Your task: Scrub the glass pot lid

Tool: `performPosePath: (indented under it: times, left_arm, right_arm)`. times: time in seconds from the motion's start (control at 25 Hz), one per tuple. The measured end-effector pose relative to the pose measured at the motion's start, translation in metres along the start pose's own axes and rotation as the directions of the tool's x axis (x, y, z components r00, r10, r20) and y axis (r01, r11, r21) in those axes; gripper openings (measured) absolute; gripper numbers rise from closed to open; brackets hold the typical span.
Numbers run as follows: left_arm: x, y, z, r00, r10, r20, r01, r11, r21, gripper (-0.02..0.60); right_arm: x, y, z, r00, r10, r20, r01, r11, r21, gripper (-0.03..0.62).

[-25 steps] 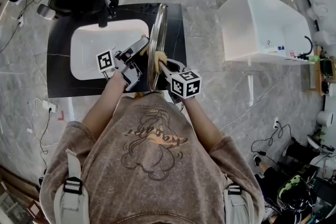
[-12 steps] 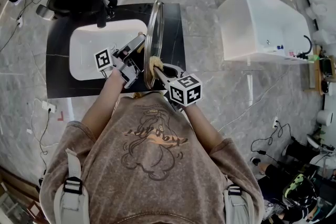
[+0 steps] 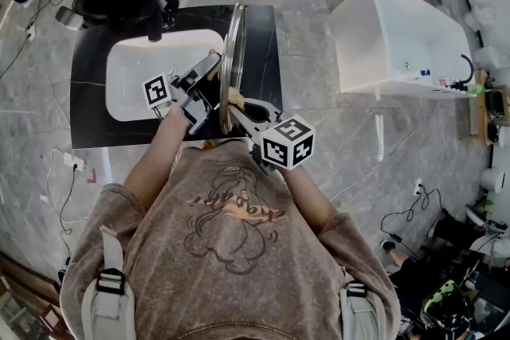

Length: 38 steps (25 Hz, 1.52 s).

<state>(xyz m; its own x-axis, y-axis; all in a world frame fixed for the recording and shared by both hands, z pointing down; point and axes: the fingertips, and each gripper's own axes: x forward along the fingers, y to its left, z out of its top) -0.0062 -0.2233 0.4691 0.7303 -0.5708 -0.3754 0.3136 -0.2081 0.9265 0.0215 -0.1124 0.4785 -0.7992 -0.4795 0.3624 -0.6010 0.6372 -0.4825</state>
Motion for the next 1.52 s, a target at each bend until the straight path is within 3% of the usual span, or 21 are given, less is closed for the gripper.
performPosePath:
  times: [0.56,1.0,1.52]
  left_arm:
    - [-0.006,0.007,0.001,1.0,0.018,0.002,-0.018,1.0,-0.01,0.178]
    - [-0.008,0.013,-0.004,0.999,0.037,-0.031,-0.038,0.999,-0.021,0.178]
    - [-0.001,0.002,-0.014,0.997,0.004,-0.073,-0.006,0.999,-0.033,0.178]
  right_arm:
    - [-0.01,0.023,0.061,0.99,0.042,0.137,-0.043,0.999,0.008,0.052]
    - [-0.007,0.006,0.119,0.974,0.008,0.225,-0.002,1.0,-0.028,0.052]
    - [0.009,-0.027,0.117,0.97,-0.05,0.236,0.048,0.999,0.014,0.052]
